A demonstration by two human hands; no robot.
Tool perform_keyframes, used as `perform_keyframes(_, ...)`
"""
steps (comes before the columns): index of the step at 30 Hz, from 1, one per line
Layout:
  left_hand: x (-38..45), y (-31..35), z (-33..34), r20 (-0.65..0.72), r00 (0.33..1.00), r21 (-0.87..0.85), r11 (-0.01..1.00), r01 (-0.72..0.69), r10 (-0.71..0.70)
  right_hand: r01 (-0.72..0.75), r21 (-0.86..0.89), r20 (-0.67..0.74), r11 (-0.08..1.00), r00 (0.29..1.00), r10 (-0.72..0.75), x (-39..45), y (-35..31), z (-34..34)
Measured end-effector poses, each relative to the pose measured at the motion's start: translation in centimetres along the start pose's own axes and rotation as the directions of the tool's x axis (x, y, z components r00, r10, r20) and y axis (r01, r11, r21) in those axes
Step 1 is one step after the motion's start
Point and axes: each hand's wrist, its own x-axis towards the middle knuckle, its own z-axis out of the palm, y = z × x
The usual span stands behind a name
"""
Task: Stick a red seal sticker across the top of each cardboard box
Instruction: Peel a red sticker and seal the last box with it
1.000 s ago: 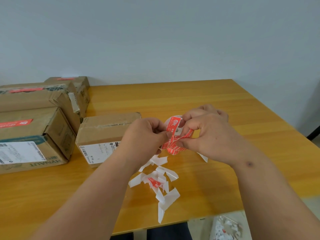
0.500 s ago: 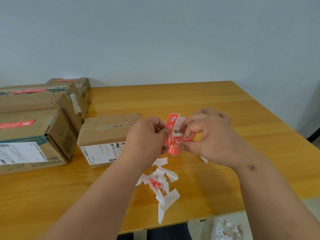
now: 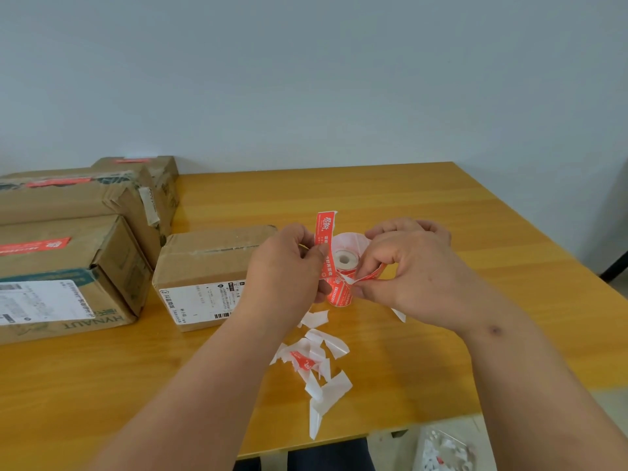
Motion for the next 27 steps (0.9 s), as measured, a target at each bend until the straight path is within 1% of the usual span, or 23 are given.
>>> perform_keyframes(7, 0.0, 0.3, -0.2, -0.052, 0.999, -0.033, 0.999, 0.012, -0.013, -0.015, 0.001, 0.032, 1.000, 0.999, 0.015, -0.1, -0.1, -0.2)
perform_keyframes(13, 0.1, 0.5, -0.7, -0.082, 0.996, -0.094, 0.996, 0.008, -0.015, -0.030, -0.041, 0.068, 0.999, 0.997, 0.033, -0.1, -0.1, -0.3)
perform_keyframes(16, 0.1, 0.3, -0.7, -0.040, 0.999, -0.150, 0.988, 0.027, -0.033, -0.043, -0.053, 0.069, 0.998, 0.996, 0.047, 0.0, -0.2, -0.3)
perform_keyframes(19, 0.0, 0.2, -0.8, 0.037, 0.997, -0.236, 0.969, 0.073, -0.066, -0.051, -0.055, 0.022, 0.997, 0.998, 0.053, 0.1, -0.5, -0.2)
perform_keyframes(23, -0.1, 0.1, -1.1, 0.115, 0.988, -0.379, 0.915, 0.139, -0.102, -0.041, 0.017, -0.064, 0.999, 0.997, 0.042, 0.5, -1.1, -0.1)
perform_keyframes(25, -0.2, 0.1, -1.3, 0.139, 0.984, -0.430, 0.888, 0.162, -0.112, -0.034, 0.057, -0.072, 0.998, 0.997, 0.038, 0.5, -1.3, 0.0)
perform_keyframes(27, -0.4, 0.1, -1.5, 0.158, 0.981, -0.460, 0.871, 0.174, -0.113, -0.027, 0.156, -0.071, 0.987, 0.997, 0.039, 0.5, -1.6, 0.2)
